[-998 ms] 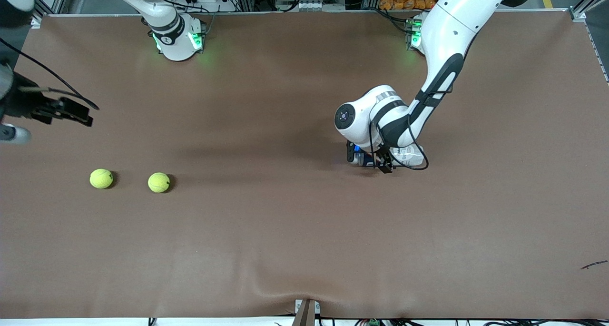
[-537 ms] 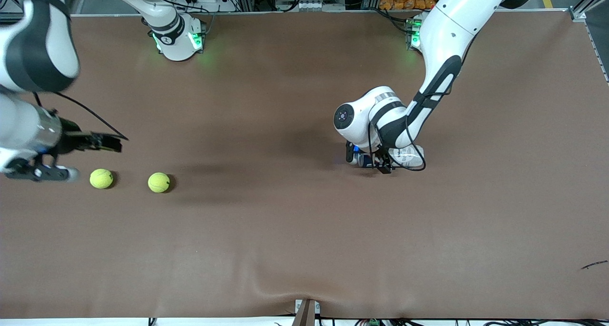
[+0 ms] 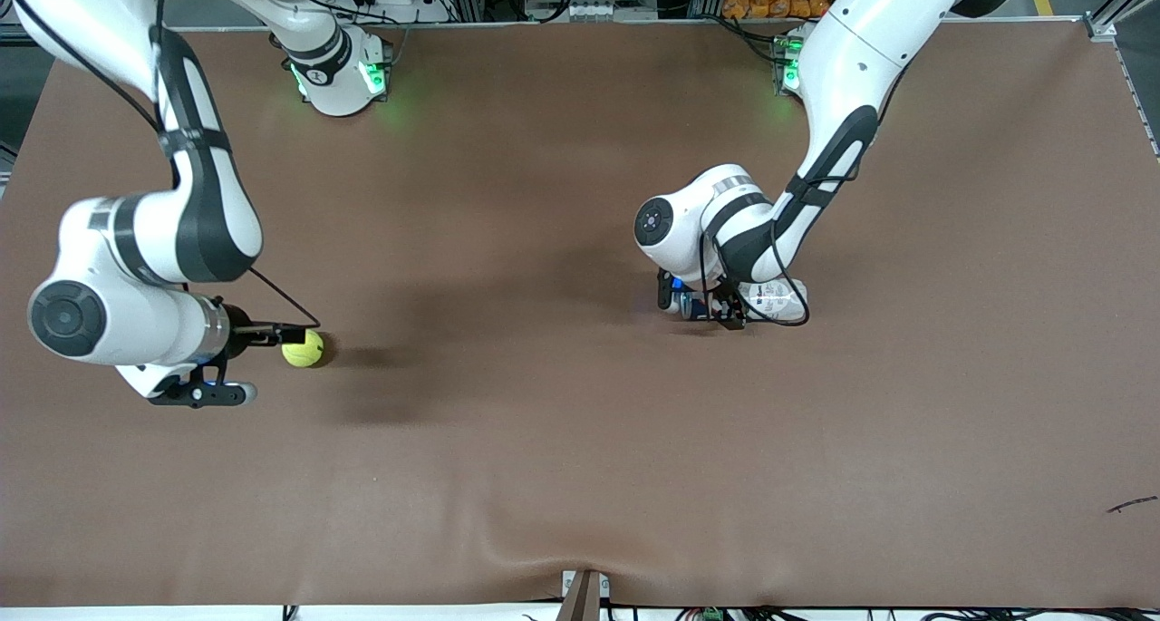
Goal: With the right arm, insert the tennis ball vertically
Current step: 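Reach the right gripper to a tennis ball and grasp it, then stand the can upright with the left gripper while the right gripper lifts the ball, then carry the tennis ball over the can opening with the right gripper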
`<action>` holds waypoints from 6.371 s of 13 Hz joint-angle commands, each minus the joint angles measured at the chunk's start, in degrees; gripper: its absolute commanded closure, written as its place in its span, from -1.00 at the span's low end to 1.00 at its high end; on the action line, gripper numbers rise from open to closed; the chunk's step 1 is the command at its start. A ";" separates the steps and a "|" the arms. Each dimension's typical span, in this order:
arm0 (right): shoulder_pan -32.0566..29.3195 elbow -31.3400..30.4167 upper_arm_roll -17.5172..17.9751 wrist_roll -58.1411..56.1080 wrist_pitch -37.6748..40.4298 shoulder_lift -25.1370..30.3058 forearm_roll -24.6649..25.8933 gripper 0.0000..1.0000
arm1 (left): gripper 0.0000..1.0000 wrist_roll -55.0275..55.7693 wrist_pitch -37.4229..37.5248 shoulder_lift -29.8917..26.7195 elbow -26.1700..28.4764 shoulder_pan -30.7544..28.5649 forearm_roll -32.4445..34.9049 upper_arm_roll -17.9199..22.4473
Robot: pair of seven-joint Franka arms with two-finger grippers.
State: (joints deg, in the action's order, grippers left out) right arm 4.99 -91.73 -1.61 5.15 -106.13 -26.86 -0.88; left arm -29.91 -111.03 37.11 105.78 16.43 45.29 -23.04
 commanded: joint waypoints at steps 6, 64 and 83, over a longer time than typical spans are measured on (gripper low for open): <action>-2.44 -19.52 0.38 -0.84 -25.13 1.46 0.17 -1.00 | -0.50 0.12 -0.42 0.51 -0.84 0.36 1.47 0.01; 21.09 18.93 0.55 58.35 -7.24 -3.71 -5.98 1.00 | -0.47 46.08 -82.69 20.11 -21.84 10.73 -4.34 11.26; 29.29 19.57 0.20 67.28 -18.06 -9.26 -2.46 1.00 | -0.47 46.00 -82.77 20.02 -21.84 11.17 -4.25 11.43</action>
State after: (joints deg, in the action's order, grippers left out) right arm 33.63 -73.73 -0.71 71.40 -124.80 -35.27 -4.32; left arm 15.76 -194.33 57.22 84.38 26.93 40.35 -12.46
